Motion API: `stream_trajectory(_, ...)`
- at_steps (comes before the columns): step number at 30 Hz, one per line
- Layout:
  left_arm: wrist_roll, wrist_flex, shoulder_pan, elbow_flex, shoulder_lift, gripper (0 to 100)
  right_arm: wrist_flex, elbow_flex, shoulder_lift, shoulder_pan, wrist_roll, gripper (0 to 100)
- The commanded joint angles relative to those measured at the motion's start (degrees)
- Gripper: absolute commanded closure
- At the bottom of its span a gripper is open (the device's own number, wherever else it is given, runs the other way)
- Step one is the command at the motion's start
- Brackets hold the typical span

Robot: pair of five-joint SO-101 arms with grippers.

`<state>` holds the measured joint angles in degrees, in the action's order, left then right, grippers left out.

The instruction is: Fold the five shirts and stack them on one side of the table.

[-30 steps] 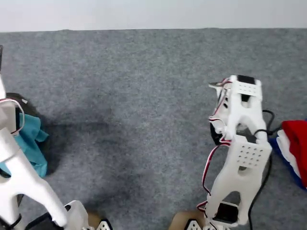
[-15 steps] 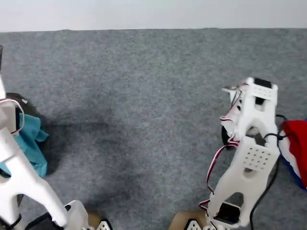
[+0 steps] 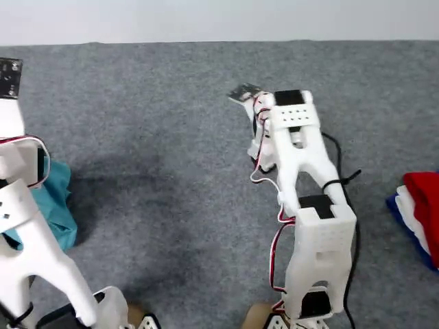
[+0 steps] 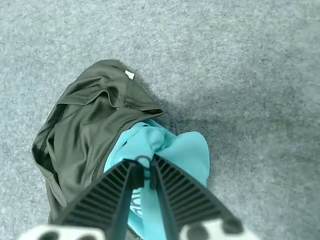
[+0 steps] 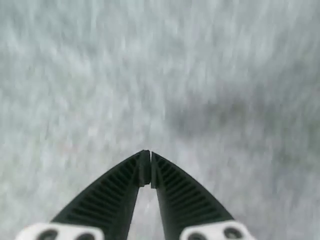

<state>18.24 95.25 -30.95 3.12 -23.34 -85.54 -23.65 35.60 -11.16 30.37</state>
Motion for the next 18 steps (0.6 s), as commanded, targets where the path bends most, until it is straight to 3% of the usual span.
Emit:
stream_trajectory(1,-0.5,0.2,0.4,2.0,-1.9,100,4.4,-1.8,3.6,-0.5,0.2,98.9)
stream_trajectory(11,-0.4,-0.1,0.3,2.0,-1.9,100,0.7,-1.8,8.7,3.8,0.8,98.9)
stream_trajectory(18,0.0,-0.2,0.4,2.0,-1.8,100,-5.3,-1.8,8.8,10.2,6.3,98.9)
